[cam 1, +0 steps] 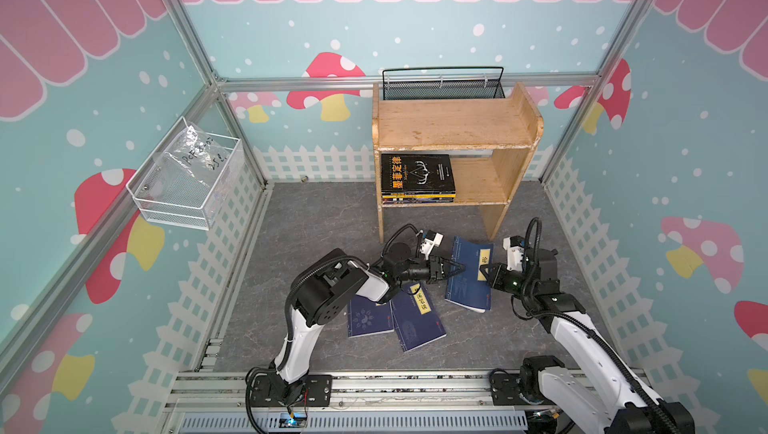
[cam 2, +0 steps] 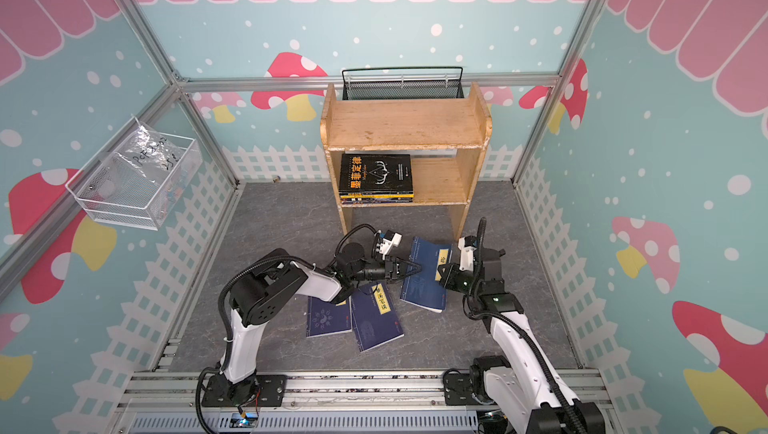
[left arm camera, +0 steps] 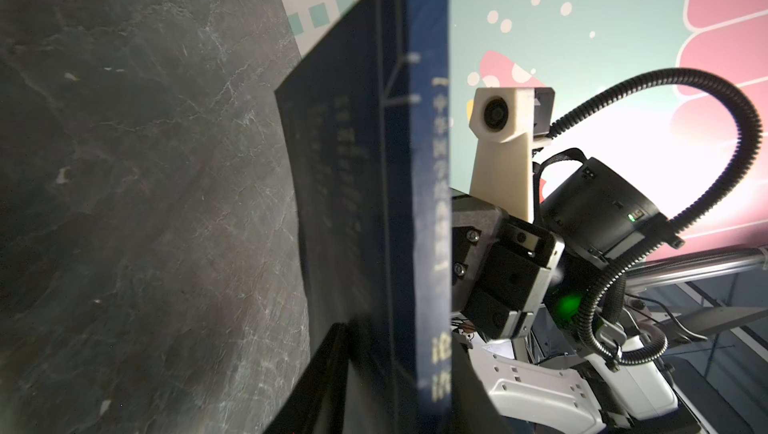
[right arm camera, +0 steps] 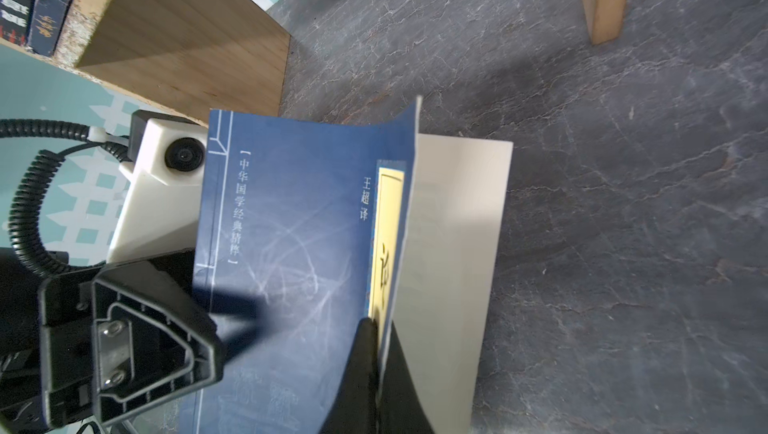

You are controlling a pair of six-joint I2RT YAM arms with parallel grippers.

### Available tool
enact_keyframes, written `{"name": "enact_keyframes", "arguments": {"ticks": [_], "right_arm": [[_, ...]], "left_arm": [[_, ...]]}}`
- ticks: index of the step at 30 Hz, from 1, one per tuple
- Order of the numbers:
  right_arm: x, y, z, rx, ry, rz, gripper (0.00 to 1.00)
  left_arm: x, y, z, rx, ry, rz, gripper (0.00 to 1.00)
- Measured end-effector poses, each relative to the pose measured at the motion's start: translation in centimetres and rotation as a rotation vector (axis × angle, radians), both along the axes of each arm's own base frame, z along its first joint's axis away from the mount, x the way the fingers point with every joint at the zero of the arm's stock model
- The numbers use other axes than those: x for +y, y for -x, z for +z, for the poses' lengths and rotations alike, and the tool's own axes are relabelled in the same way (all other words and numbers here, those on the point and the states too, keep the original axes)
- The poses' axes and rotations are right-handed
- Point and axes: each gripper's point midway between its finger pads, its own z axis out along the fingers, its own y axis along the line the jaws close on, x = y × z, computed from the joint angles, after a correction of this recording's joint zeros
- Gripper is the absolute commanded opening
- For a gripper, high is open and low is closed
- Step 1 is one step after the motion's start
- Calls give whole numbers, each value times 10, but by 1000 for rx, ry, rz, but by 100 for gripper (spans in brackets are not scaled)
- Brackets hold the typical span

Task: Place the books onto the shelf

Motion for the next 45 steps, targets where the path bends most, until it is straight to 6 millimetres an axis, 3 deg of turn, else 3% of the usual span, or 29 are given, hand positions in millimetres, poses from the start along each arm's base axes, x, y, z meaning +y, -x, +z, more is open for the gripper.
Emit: {"name": "enact_keyframes", "arguments": {"ticks": [6,9,10,14,15,22,27,30,38,42,45], "right_arm": [[1,0,-3,3,-2,2,1],[2,0,-1,-6,-7,9,7],[3,1,0,-11,-11,13,12],[2,1,3,-26,-12,2,56],[1,1,4,-30,-13,-3,61],[0,-2,22,-77,-39,-29,77],[1,-11,68,-201,-76,-39,84],[3,-18,104,-296,-103,-33,85],[18,-23,214,-597,-234,46,85],[28,-17,250,-711,-310,105,85],[48,-10,273,-771,-363,180,85]], "left_arm": [[3,-2,-10,21,-67,29,12],[6,-3,-9,21,-105,49,4],[7,-3,-8,19,-118,54,3],[14,2,4,-9,-153,75,0],[16,3,7,-18,-162,81,0],[38,21,52,-165,-272,146,0],[67,41,99,-332,-353,211,0],[85,41,131,-420,-371,270,0],[133,31,248,-662,-320,485,0],[164,21,306,-741,-262,630,0],[182,16,345,-789,-203,721,0]]}}
